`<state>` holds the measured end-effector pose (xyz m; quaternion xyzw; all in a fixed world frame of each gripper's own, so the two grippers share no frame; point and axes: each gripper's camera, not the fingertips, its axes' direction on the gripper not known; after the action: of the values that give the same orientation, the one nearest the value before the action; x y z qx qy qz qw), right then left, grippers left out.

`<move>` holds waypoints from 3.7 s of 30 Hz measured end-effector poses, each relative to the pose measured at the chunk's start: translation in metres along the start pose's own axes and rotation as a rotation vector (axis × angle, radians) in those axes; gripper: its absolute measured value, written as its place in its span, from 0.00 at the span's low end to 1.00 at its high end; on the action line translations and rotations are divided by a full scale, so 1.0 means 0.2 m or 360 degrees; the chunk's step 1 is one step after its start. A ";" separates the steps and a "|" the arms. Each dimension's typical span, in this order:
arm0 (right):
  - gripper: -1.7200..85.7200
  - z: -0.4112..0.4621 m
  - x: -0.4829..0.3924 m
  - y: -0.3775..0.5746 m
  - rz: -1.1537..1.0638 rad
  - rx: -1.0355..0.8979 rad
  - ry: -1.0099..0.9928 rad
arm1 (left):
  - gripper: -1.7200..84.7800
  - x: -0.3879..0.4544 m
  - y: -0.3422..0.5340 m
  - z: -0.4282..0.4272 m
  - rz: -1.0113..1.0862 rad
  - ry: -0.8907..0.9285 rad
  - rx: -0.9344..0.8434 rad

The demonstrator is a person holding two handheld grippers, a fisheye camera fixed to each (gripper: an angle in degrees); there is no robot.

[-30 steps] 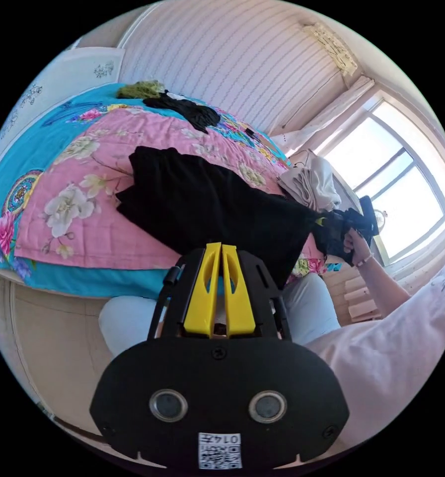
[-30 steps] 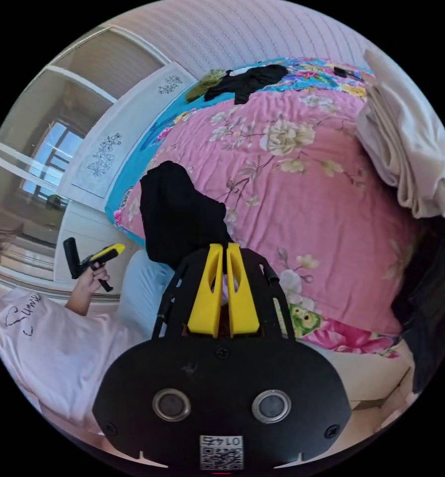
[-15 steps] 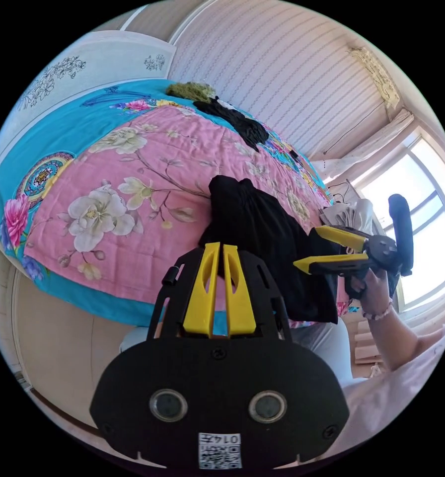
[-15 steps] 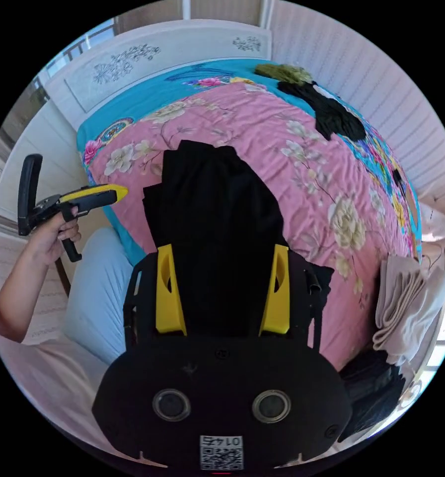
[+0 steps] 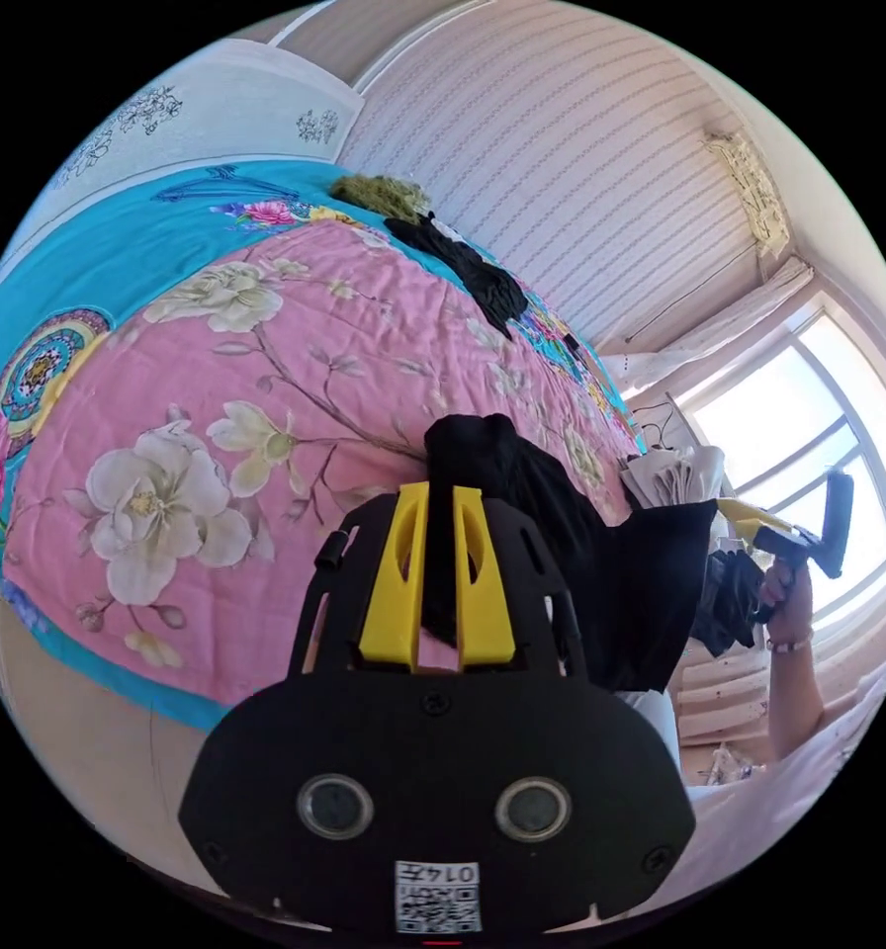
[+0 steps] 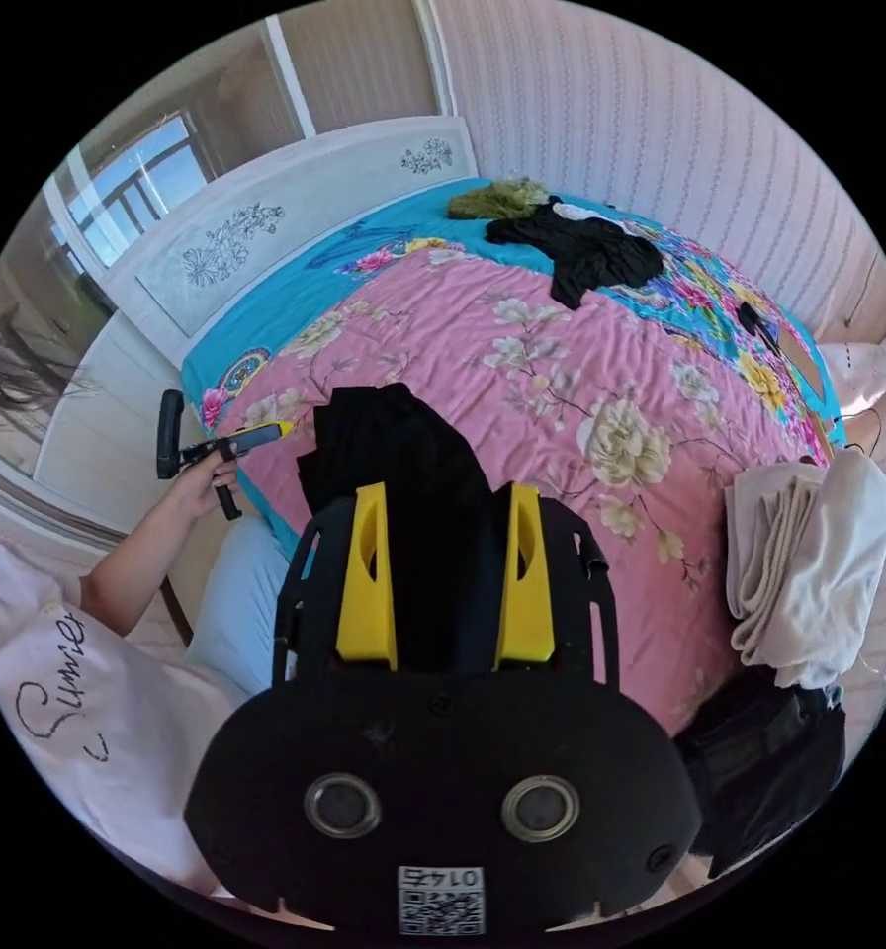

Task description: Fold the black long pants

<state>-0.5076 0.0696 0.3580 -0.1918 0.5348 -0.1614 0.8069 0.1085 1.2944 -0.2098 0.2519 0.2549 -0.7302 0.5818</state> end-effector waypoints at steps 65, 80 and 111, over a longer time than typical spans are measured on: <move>0.02 -0.45 1.30 1.52 0.0181 0.0537 -0.0624 | 0.21 1.44 1.50 0.09 0.0918 -0.0137 0.0087; 0.04 -0.44 1.59 1.64 0.0260 0.0290 -0.0340 | 0.03 1.72 1.58 0.45 0.0793 -0.0393 -0.0287; 0.03 -1.69 2.37 1.97 0.0797 0.1389 -0.0364 | 0.01 3.13 1.14 -0.32 0.1613 0.1150 -0.0103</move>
<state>-0.6209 0.1468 -0.3310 0.2802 0.3557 -0.1495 0.8790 0.2122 0.8412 -0.6909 0.5550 0.3065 -0.2239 0.7402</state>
